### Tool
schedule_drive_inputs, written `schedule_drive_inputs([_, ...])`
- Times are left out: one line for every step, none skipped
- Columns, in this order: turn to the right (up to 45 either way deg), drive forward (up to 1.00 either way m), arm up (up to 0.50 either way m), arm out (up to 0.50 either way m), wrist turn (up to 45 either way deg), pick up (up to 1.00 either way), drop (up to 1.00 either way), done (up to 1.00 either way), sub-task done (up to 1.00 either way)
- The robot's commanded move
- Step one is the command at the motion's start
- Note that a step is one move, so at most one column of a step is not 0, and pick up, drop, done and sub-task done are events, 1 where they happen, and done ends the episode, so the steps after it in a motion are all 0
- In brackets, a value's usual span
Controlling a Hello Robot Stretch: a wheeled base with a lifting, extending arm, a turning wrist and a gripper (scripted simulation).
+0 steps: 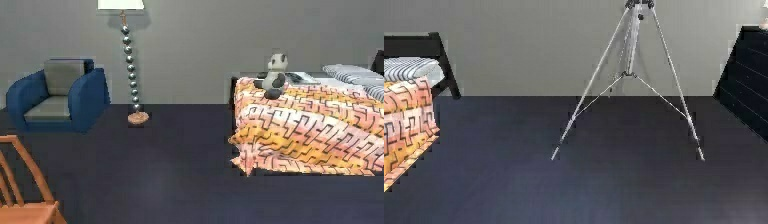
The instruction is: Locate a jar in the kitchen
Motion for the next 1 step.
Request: schedule_drive_inputs([45.0,0.0,0.0,0.0,0.0,0.0,0.0,0.0,0.0])
